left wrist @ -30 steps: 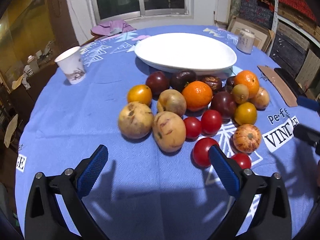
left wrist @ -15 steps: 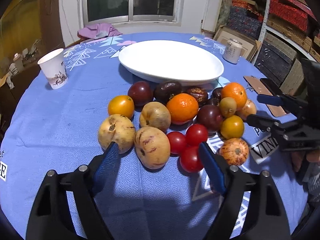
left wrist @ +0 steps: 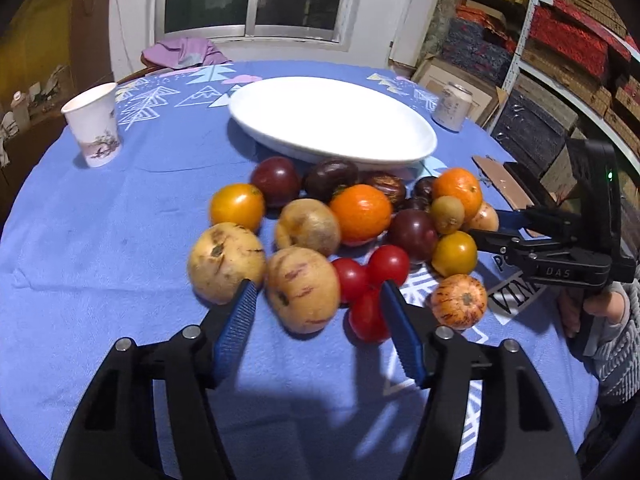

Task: Organize fruits
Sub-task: 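Close the right tool on a pale brown fruit while the left tool grasps a pale fruit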

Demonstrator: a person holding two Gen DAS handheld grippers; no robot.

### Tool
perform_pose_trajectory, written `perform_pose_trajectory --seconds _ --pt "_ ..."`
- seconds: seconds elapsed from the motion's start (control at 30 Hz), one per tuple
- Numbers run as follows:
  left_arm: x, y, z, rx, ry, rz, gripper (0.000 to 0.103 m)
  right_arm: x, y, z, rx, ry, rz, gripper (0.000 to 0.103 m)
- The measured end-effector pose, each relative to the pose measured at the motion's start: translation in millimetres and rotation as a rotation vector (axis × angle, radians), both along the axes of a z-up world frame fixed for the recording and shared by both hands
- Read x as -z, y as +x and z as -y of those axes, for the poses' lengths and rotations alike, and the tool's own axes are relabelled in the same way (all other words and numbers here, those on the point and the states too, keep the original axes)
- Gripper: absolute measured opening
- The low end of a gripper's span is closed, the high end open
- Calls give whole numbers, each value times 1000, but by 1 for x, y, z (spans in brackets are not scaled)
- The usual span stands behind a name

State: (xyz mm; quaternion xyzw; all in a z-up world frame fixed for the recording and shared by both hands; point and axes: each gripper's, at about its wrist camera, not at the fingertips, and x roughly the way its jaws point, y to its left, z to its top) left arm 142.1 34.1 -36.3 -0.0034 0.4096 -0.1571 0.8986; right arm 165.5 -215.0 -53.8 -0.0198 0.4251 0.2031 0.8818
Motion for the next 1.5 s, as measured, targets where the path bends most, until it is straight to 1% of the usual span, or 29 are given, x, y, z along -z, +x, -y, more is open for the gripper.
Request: perform_pose_trajectory --seconds 0.03,0.07,0.1,0.17,0.23,0.3,0.33,0.4,0.63,0.7,0.77,0.93,1.07,1.23,1.33,1.37,1.43,1.47,1.5 --pt "0 -2 -1 -20 40 21 64 0 0 1 1 1 -1 55" --pt "1 -3 1 -52 99 47 65 0 0 0 3 -2 -1 55" --pt "2 -2 3 -62 130 63 67 1 0 -1 4 -9 -1 55" --pt "2 -1 9 -59 146 72 65 0 -1 -3 4 -20 2 55" --pt "1 -1 14 -34 123 64 57 0 -1 -3 7 -26 3 53" --pt "0 -2 12 -20 102 52 43 0 -1 -1 14 -22 2 51" --pt "0 -3 10 -11 81 40 40 0 -1 -1 15 -19 1 50" --pt "2 0 5 -21 59 20 37 0 -1 -1 15 -17 0 50" --pt "3 -1 -6 -16 13 -21 37 0 -1 0 15 -23 0 50" --pt "3 -8 -4 -15 26 -13 30 1 -1 1 17 -27 2 49" --pt "3 -12 1 -14 55 8 30 1 -1 0 20 -30 3 47" --pt "4 -12 2 -25 59 19 30 0 -2 -1 25 -34 6 45" --pt "3 -17 10 -37 113 55 30 0 -2 0 27 -22 5 45" --pt "1 -19 9 -46 113 73 28 -2 -4 4 39 -7 12 45" --pt "-9 -25 6 -55 96 124 27 -7 -10 6 58 -12 48 45" --pt "-14 -26 4 -59 87 138 26 -10 -12 8 68 -13 63 45" --pt "-28 -22 0 -68 51 149 13 -18 -16 11 86 -6 88 45" --pt "-35 -19 0 -68 47 153 9 -24 -17 14 97 3 102 45" --pt "-45 -15 0 -66 45 163 9 -32 -17 18 110 18 116 45"
